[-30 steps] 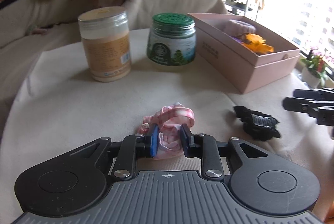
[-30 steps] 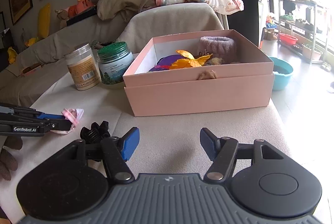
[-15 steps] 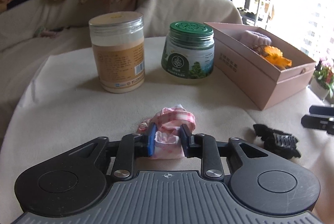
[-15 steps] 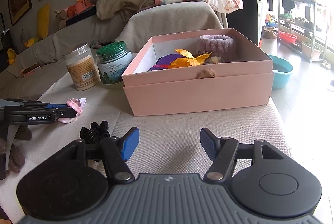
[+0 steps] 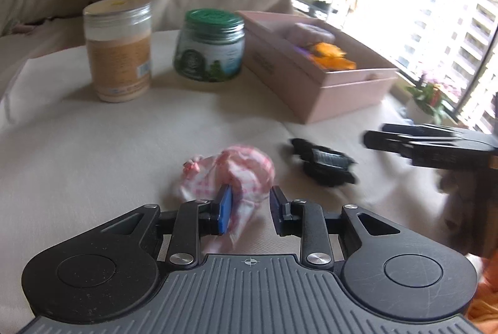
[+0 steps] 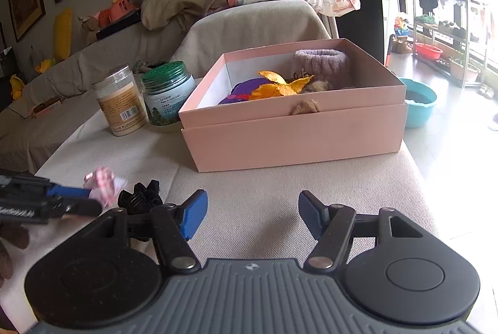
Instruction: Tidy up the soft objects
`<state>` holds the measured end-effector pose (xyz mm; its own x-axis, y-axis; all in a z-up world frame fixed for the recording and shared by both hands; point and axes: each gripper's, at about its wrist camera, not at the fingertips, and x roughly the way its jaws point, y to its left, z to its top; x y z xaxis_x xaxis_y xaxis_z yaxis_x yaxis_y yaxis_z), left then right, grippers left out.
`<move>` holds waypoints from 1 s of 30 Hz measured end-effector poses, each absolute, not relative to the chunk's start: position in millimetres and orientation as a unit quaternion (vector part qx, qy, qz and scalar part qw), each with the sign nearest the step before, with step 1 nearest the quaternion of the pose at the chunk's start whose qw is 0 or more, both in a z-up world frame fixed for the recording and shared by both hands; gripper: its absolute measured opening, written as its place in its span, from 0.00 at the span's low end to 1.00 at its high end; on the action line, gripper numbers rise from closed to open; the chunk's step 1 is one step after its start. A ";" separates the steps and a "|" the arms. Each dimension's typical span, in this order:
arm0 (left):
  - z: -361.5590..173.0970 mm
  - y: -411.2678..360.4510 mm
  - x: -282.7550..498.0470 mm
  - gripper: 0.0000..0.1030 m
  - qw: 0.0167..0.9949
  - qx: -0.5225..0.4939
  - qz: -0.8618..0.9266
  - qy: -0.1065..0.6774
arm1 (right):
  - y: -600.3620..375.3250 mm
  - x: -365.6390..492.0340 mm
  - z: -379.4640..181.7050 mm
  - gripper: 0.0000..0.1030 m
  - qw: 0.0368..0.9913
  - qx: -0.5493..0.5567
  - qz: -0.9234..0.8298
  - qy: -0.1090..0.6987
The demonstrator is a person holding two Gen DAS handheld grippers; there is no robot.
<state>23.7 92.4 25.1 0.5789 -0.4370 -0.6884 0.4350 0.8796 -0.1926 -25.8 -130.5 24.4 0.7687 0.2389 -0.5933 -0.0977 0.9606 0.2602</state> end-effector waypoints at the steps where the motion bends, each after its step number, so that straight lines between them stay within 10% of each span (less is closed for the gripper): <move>1: 29.7 92.1 19.3 0.29 0.888 0.004 -0.258 0.380 | -130.3 -25.6 24.3 0.63 0.934 0.108 0.090 0.328; 17: 2.5 156.5 60.3 0.27 0.849 -0.264 -0.158 0.430 | -131.0 -26.4 23.9 0.63 0.934 0.111 0.090 0.327; 30: 7.2 50.7 7.3 0.30 0.905 0.059 -0.233 0.352 | -132.0 -26.6 23.7 0.63 0.934 0.114 0.092 0.325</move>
<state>7.3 50.7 7.2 0.6435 -0.3798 -0.6646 0.4625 0.8847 -0.0578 -26.6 -132.0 23.7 0.7714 0.2449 -0.5873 -0.0971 0.9575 0.2717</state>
